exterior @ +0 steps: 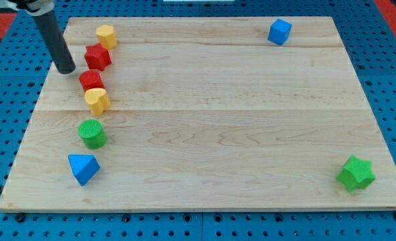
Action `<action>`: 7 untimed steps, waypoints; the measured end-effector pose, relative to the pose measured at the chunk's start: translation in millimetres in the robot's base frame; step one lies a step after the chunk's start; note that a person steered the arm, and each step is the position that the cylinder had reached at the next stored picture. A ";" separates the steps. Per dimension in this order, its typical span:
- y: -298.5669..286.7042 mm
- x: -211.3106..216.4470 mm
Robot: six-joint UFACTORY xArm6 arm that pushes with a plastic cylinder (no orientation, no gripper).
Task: Move the red blocks diagonal to each other
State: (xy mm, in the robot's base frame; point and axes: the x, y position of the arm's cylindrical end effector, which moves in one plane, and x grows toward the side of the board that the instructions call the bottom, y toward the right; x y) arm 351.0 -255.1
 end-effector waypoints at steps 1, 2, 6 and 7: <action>18.8 19.3; 28.8 27.3; 109.9 37.2; 132.4 53.2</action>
State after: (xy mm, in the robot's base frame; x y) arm 404.3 -122.7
